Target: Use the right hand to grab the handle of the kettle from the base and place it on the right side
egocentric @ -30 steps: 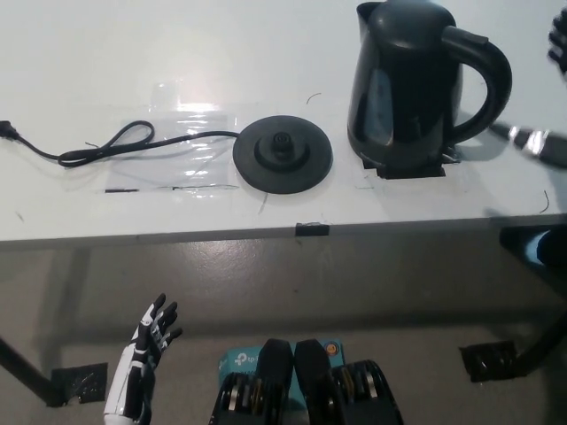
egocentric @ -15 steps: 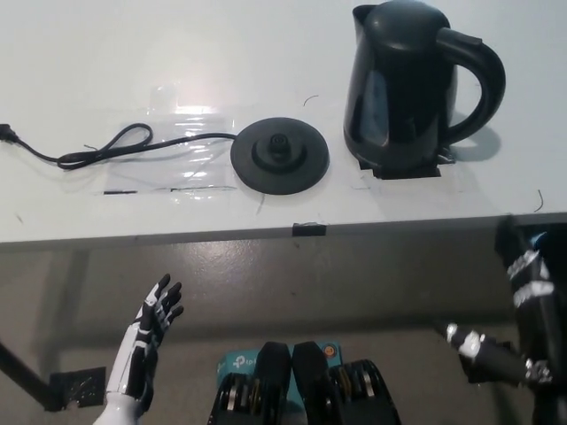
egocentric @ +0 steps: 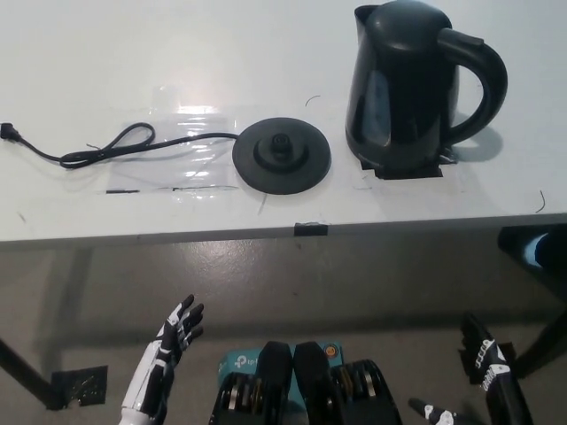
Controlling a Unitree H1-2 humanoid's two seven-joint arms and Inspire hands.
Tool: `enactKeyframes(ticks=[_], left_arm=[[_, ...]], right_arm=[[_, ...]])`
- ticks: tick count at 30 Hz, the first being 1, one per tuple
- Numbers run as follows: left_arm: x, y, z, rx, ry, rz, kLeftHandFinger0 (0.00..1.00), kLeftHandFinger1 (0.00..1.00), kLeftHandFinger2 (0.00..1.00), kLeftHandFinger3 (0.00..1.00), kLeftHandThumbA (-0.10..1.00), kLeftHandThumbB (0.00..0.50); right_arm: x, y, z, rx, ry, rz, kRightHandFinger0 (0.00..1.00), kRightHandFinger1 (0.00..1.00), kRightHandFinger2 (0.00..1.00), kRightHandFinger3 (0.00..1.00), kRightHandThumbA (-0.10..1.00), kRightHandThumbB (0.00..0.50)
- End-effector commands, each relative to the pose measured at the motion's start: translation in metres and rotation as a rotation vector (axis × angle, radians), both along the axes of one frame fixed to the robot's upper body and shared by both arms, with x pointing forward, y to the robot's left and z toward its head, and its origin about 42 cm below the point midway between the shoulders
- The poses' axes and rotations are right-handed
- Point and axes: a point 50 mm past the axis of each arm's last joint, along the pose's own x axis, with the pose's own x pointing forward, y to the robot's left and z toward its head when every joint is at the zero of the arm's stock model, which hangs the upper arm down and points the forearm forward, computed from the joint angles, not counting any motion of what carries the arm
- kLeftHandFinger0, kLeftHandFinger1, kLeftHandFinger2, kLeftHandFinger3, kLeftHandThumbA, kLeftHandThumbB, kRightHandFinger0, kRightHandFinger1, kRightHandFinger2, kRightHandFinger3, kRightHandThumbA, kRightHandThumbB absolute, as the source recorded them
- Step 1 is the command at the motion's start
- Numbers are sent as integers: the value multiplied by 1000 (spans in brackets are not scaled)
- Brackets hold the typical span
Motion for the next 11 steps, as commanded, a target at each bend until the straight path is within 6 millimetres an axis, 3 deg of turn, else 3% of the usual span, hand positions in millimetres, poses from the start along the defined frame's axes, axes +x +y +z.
enactKeyframes(ticks=[1, 4, 11], left_arm=[[6, 5, 8, 9, -63, -34, 1000, 1000, 1000, 1000, 1000, 500], [10, 8, 12, 15, -71, -27, 1000, 1000, 1000, 1000, 1000, 500], [15, 13, 15, 9, -78, -6, 1000, 1000, 1000, 1000, 1000, 500]], right_arm=[[5, 3, 10, -41, -99, -13, 1000, 1000, 1000, 1000, 1000, 199], [10, 3, 10, -36, -101, -9, 1000, 1000, 1000, 1000, 1000, 229], [19, 6, 15, -32, -125, 0, 1000, 1000, 1000, 1000, 1000, 195]])
